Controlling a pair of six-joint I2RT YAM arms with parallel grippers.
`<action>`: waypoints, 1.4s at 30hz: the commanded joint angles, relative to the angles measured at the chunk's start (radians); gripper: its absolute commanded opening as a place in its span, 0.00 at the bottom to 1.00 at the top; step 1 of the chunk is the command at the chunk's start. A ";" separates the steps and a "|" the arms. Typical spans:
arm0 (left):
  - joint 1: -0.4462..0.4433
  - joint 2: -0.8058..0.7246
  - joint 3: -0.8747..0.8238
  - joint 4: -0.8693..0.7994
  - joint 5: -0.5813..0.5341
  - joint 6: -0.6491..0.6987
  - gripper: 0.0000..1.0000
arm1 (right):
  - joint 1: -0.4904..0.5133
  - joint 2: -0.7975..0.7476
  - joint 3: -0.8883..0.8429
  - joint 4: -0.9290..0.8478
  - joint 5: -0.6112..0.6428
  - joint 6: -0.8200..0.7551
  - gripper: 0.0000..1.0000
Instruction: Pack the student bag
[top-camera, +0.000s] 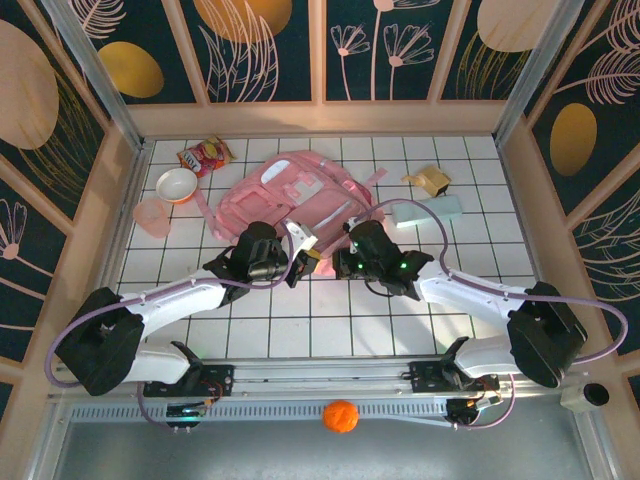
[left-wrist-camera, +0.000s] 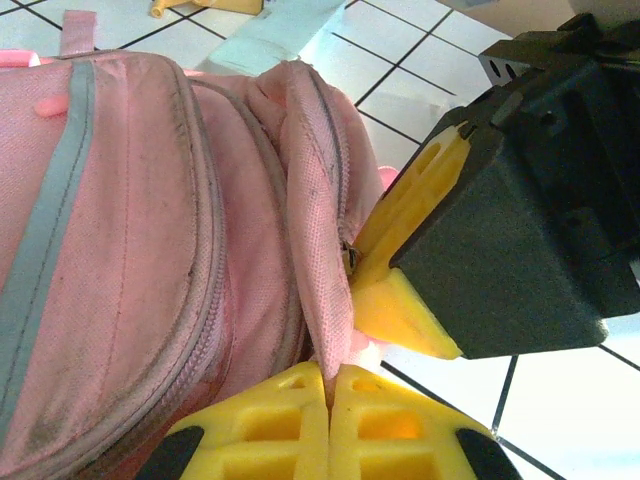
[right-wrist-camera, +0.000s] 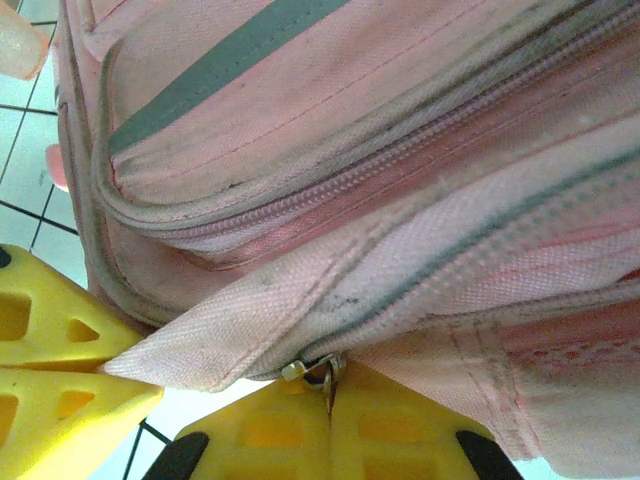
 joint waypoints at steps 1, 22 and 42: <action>-0.003 -0.019 0.026 0.032 -0.007 0.013 0.00 | -0.027 -0.008 -0.004 -0.091 0.085 -0.018 0.00; 0.035 -0.041 0.037 -0.294 -0.293 0.289 0.00 | -0.126 -0.044 0.013 -0.244 -0.031 -0.147 0.00; -0.064 0.173 0.108 -0.056 -0.032 0.504 0.50 | -0.036 -0.025 -0.016 -0.095 -0.152 -0.082 0.00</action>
